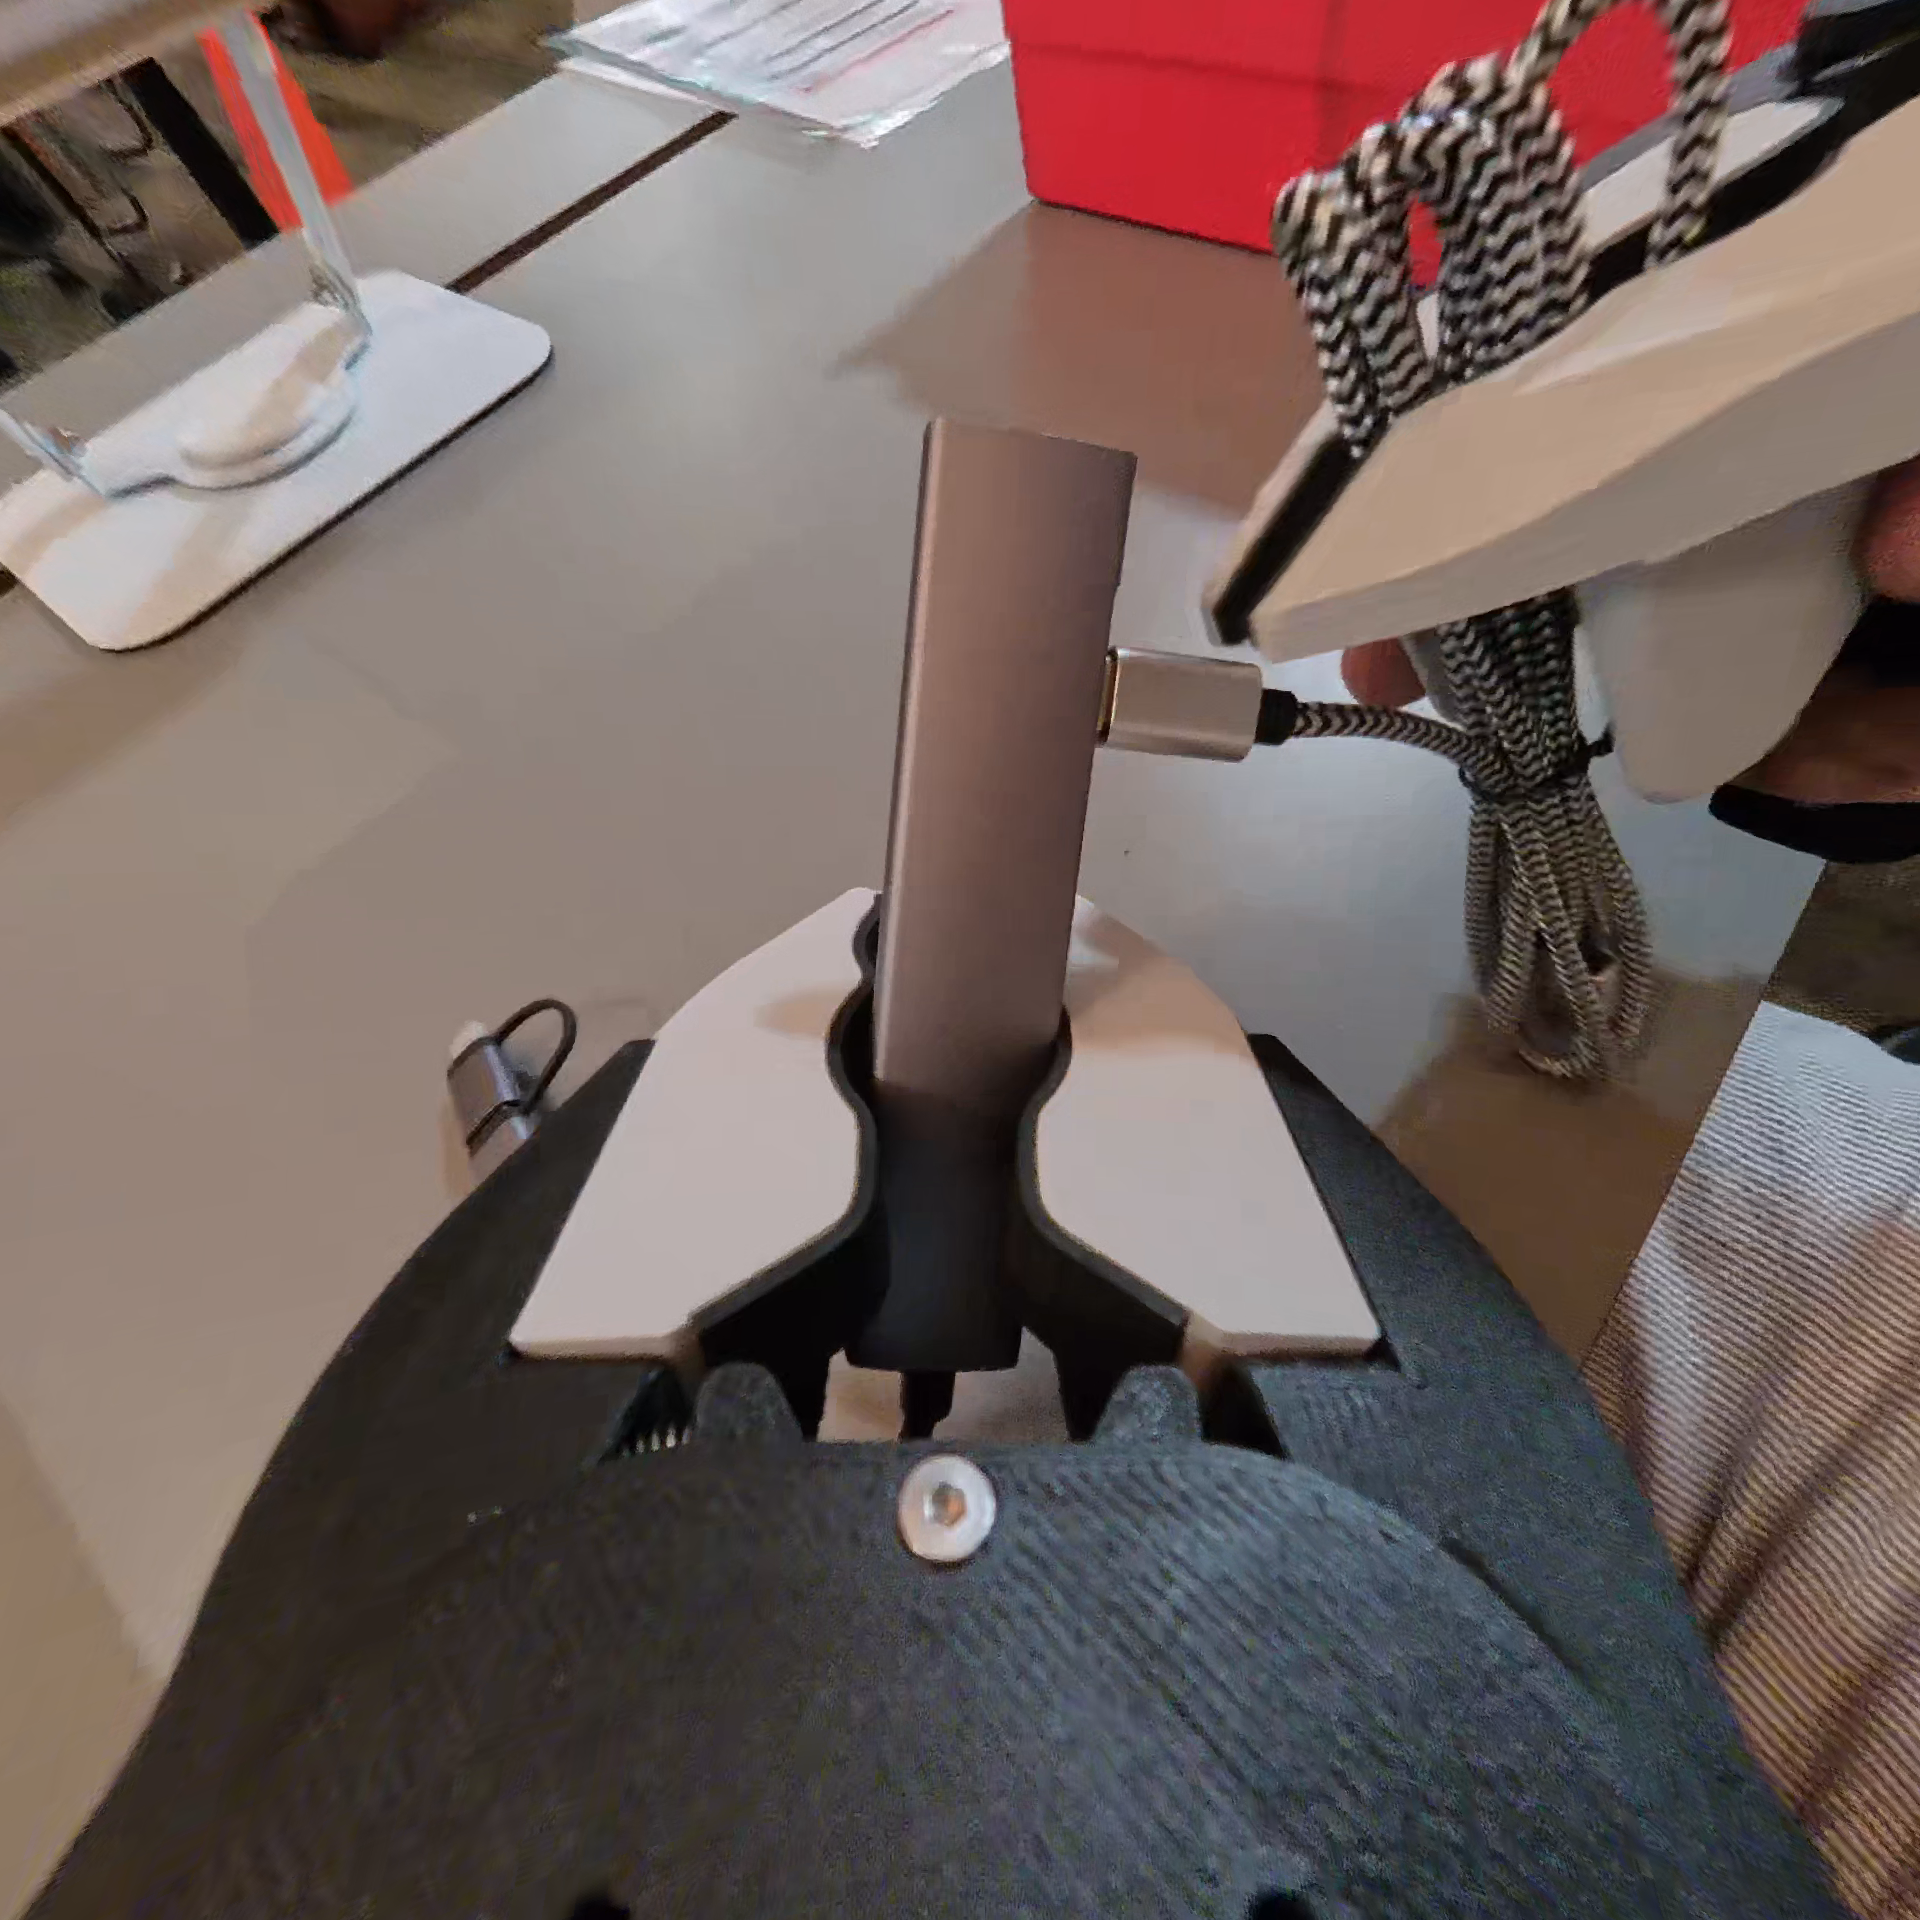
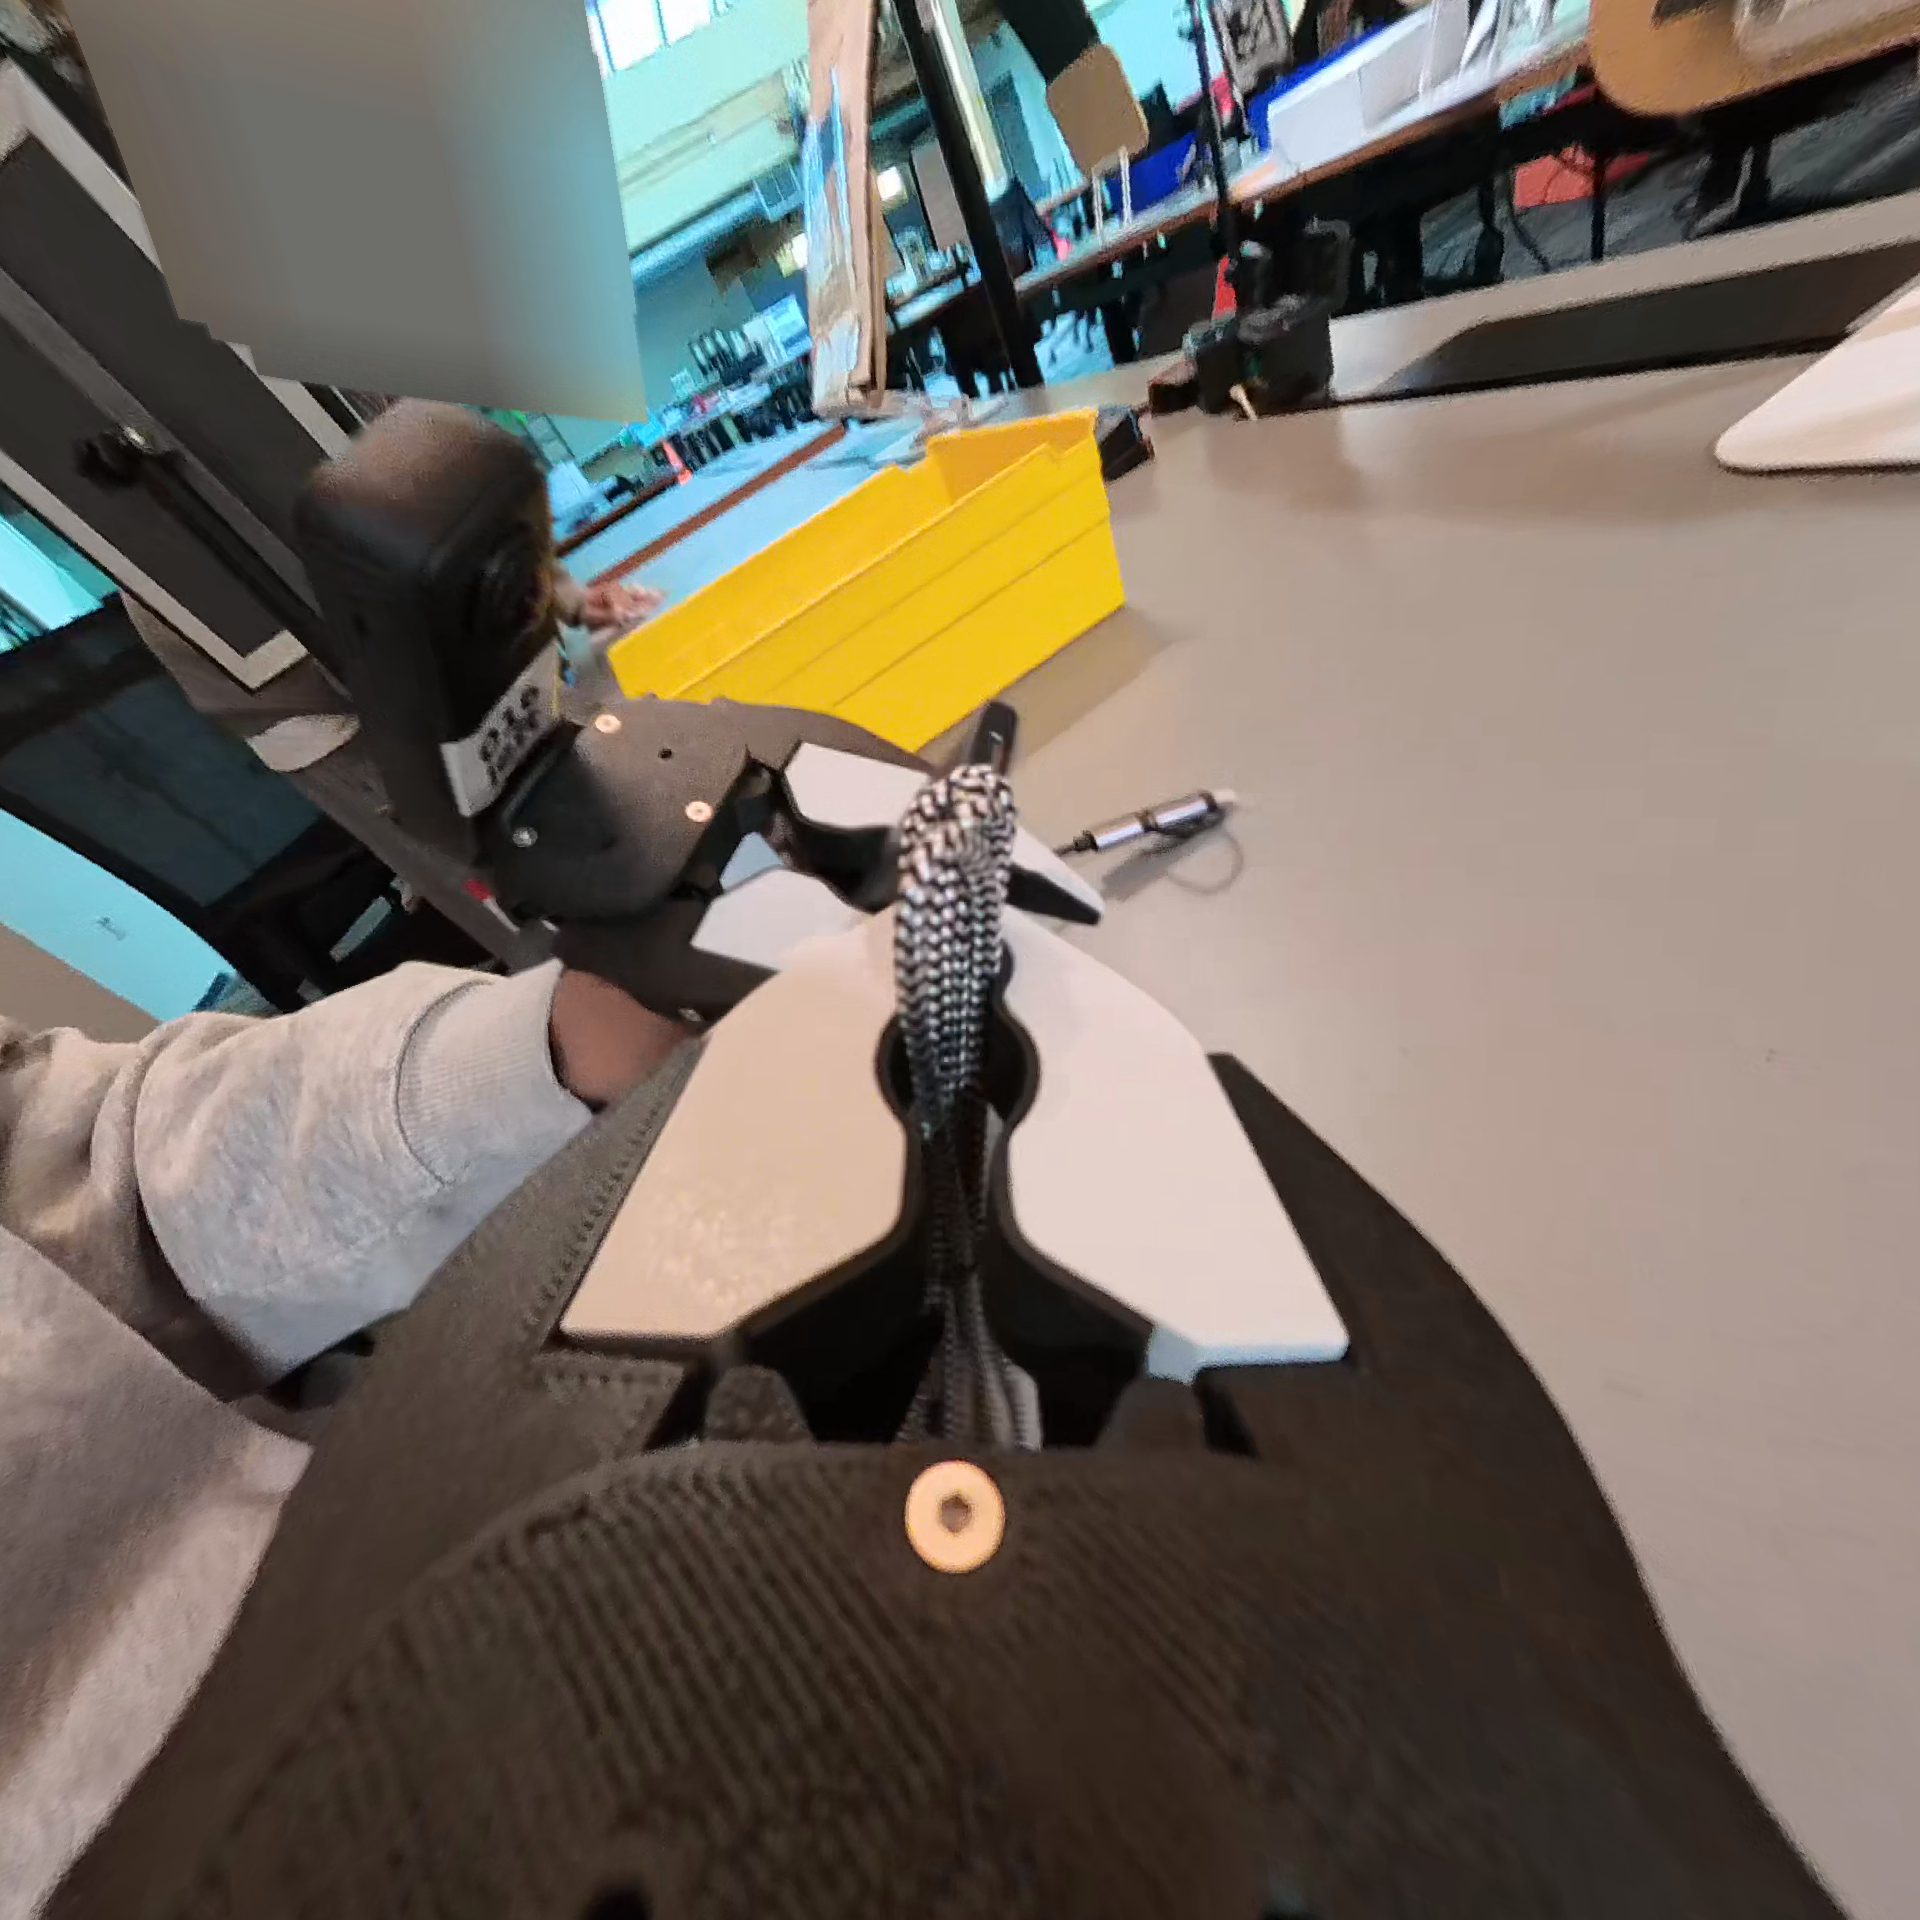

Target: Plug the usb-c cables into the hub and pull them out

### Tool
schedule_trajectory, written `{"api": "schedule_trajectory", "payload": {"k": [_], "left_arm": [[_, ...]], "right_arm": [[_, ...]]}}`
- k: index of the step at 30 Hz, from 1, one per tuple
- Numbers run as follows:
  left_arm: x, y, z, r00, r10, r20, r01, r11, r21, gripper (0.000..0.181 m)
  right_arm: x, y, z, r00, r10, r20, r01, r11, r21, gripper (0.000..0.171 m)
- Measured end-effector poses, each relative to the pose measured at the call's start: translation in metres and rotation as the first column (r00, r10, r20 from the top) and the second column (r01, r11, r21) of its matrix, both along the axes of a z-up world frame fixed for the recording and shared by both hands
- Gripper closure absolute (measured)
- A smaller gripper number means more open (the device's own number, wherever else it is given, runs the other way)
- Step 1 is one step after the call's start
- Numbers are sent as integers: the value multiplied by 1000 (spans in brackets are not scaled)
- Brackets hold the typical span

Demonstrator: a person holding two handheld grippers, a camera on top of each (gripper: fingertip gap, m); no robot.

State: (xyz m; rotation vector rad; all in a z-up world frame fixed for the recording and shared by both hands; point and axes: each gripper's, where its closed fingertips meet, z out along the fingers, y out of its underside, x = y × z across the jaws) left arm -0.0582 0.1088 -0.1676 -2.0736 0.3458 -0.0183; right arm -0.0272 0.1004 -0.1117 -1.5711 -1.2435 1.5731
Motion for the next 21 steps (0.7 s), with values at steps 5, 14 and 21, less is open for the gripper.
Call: {"api": "schedule_trajectory", "payload": {"k": [5,14,21], "left_arm": [[3,1,5,995,12,-100,-10,1000,20,159],[-8,1,-8,981,41,-192,-48,998,-30,159],[5,1,-7,987,9,-159,-10,1000,-5,161]], "right_arm": [[-2,5,1,999,-6,-37,3,998,-66,161],[1,-3,1,990,128,-64,-135,983,-124,120],[-5,-7,-11,994,109,5,-109,993,-48,158]]}}
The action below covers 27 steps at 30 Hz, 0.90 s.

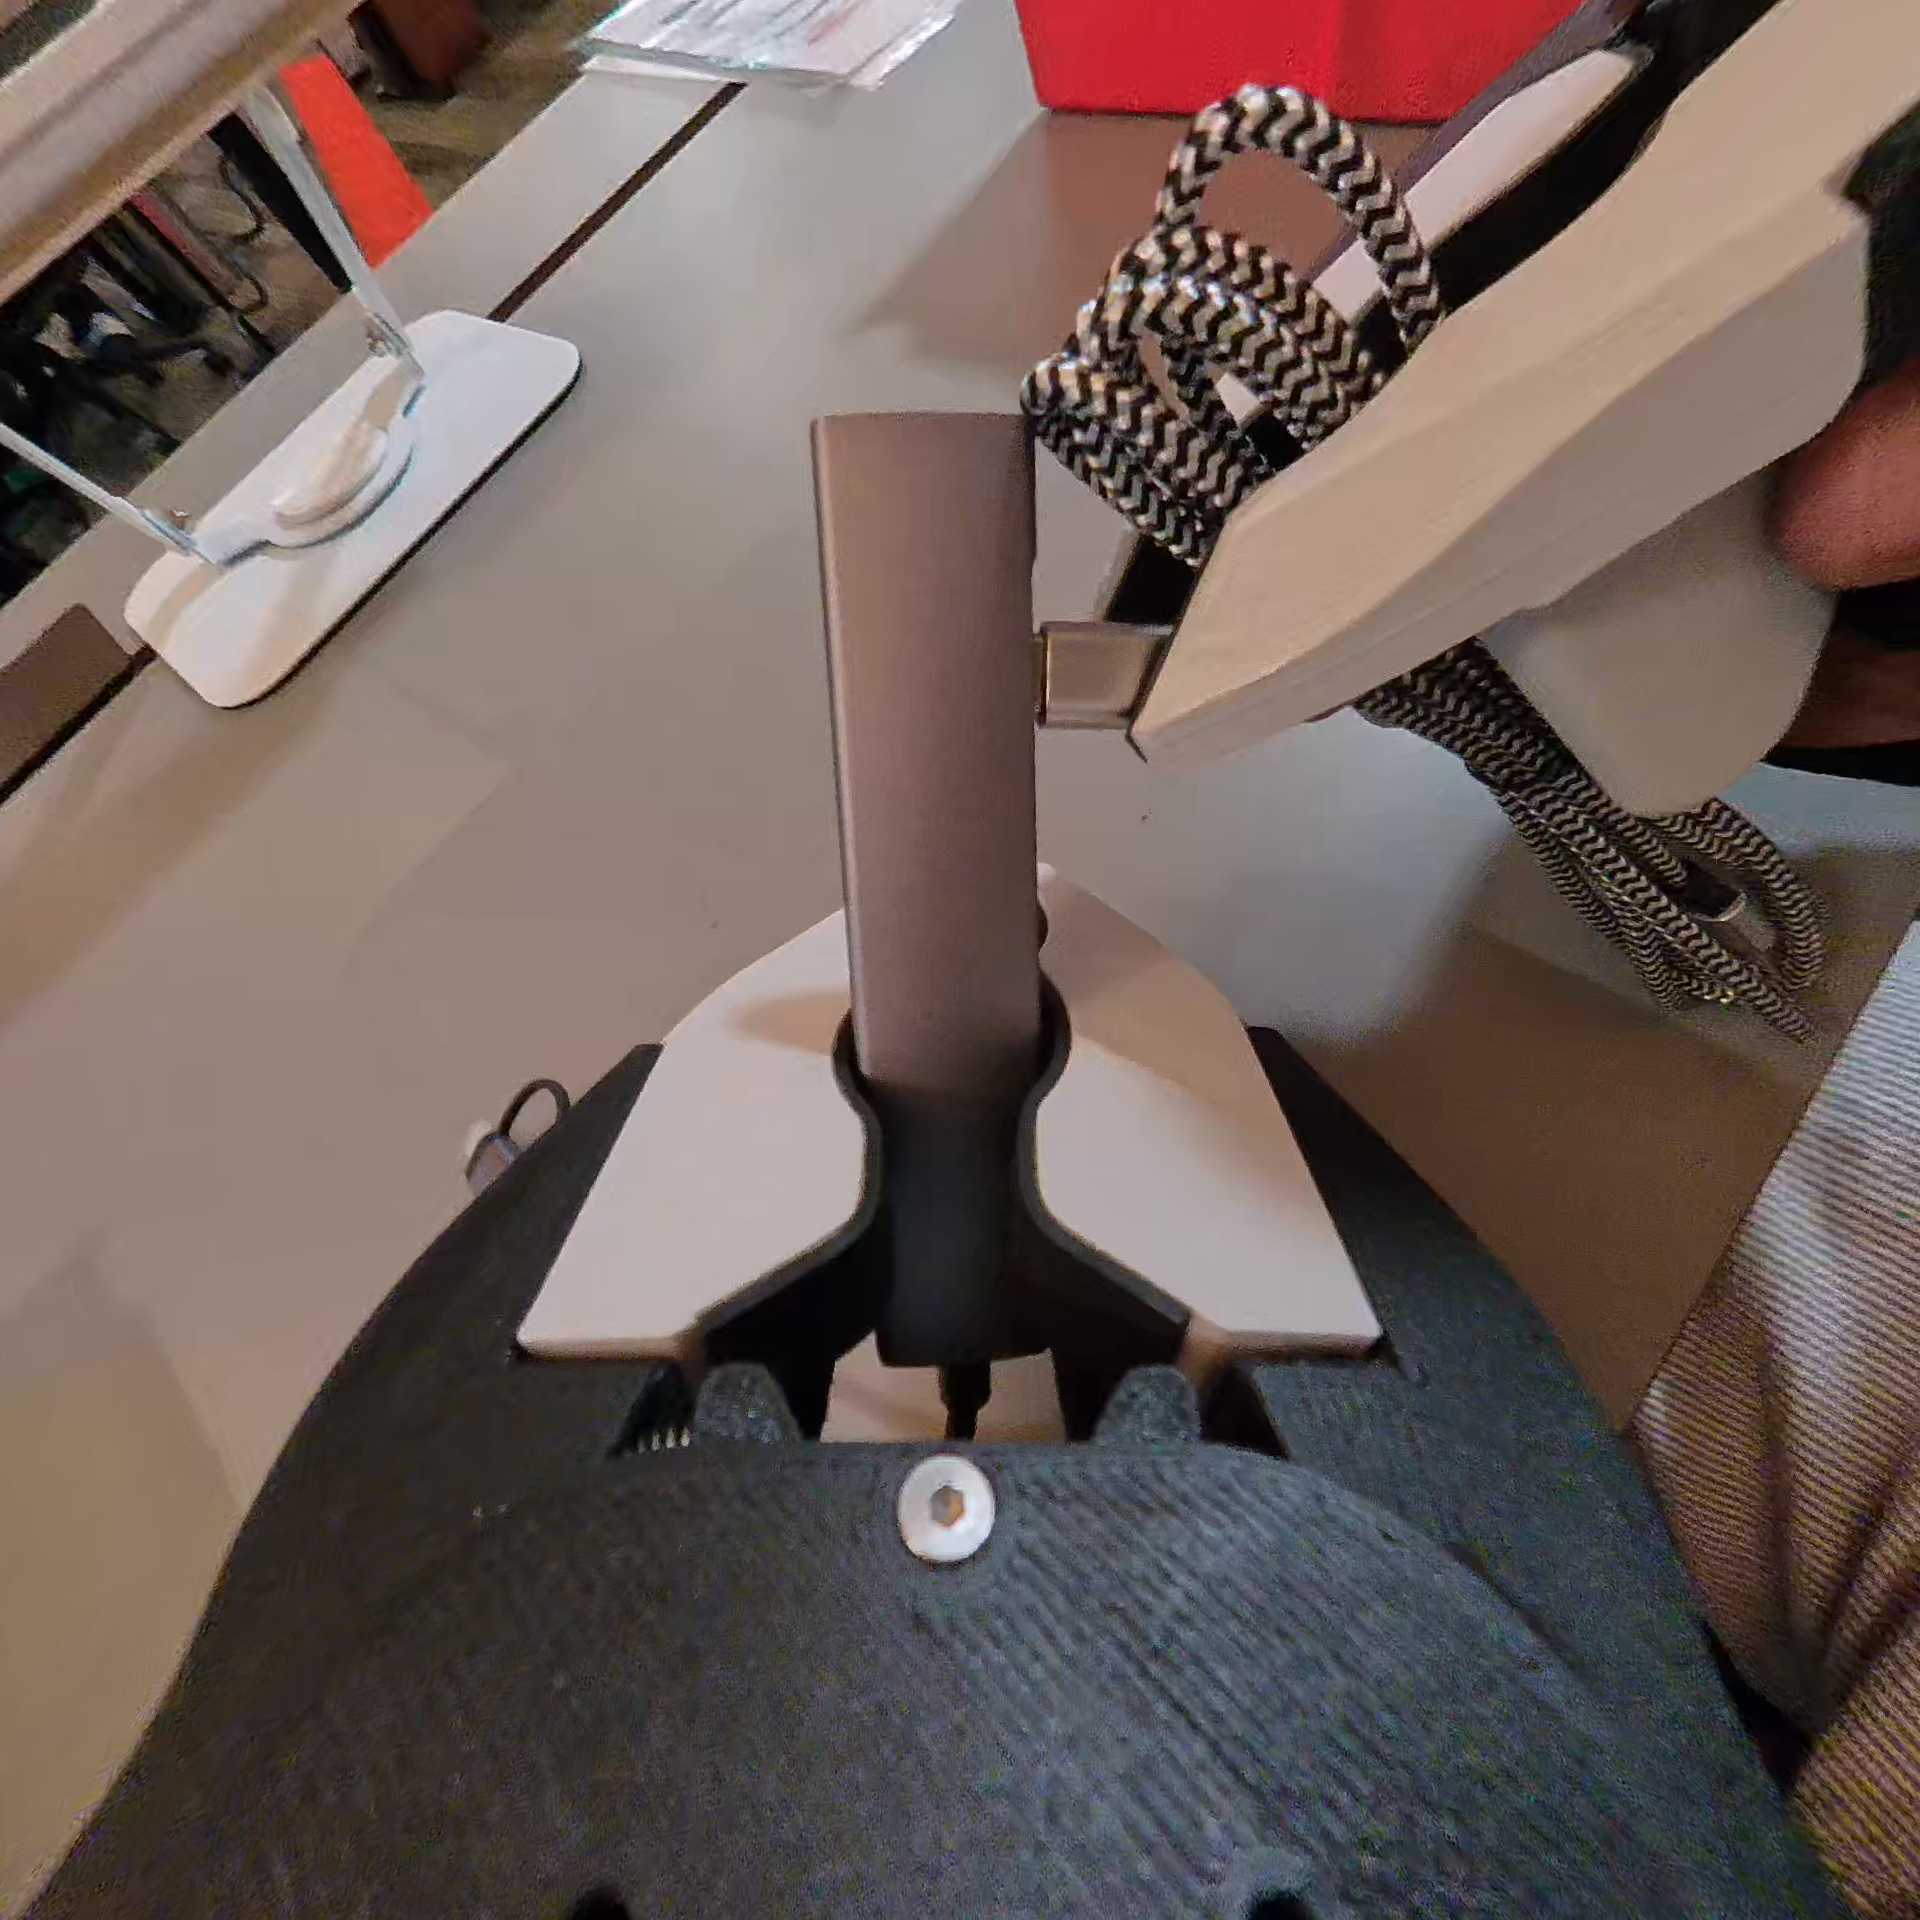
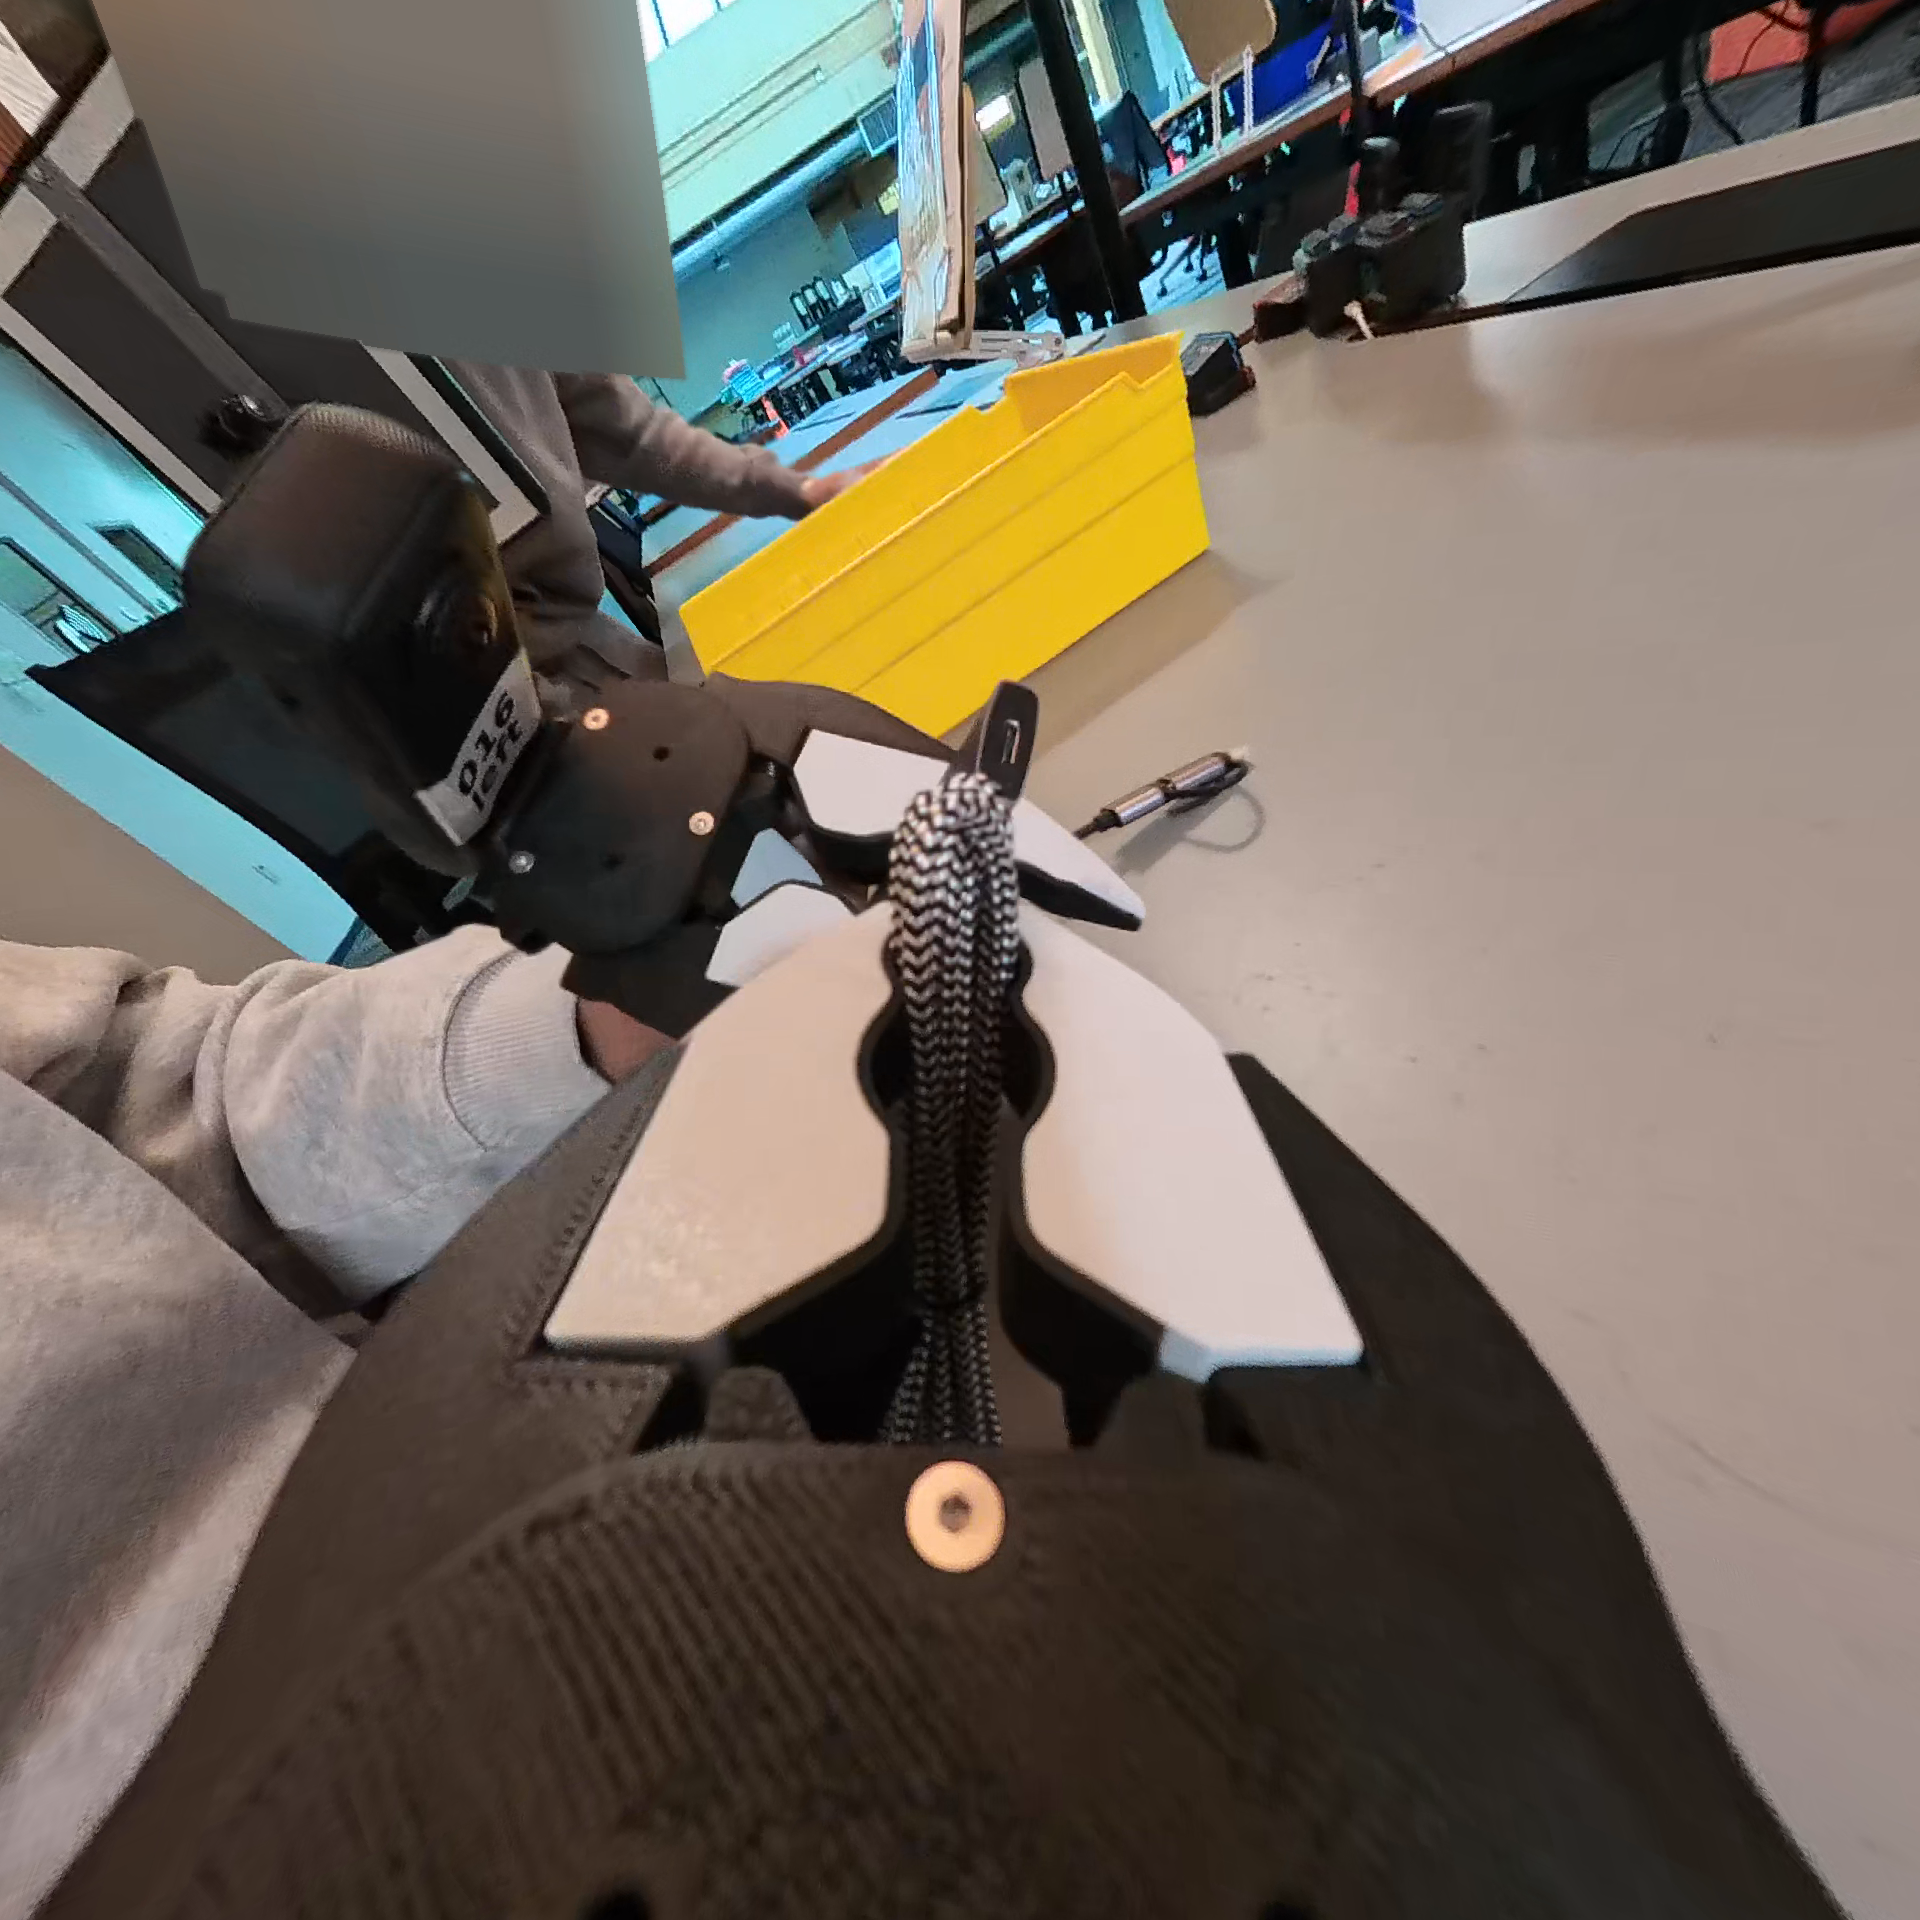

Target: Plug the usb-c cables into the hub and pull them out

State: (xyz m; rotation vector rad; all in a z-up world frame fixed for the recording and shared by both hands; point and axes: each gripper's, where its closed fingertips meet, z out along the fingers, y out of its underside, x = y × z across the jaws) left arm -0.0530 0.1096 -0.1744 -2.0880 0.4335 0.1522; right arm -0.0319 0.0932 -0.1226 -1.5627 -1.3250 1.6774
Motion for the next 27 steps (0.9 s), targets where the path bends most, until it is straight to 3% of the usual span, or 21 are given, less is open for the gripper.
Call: {"api": "schedule_trajectory", "payload": {"k": [6,8,12,24,27], "left_arm": [[6,1,4,999,-21,47,19,999,47,161],[8,1,9,996,-18,82,14,998,60,150],[7,1,6,997,-15,79,16,1000,-1,155],[15,23,0,946,10,325,10,998,-57,154],[18,27,-5,940,6,340,18,998,-67,154]], "right_arm": [[3,-3,1,1000,-2,30,0,999,55,164],[2,-4,-4,999,-2,55,-1,998,69,163],[2,-4,-3,998,-7,60,2,997,81,164],[6,14,-4,986,-122,111,89,961,261,164],[9,18,-9,982,-140,123,110,967,229,164]]}}
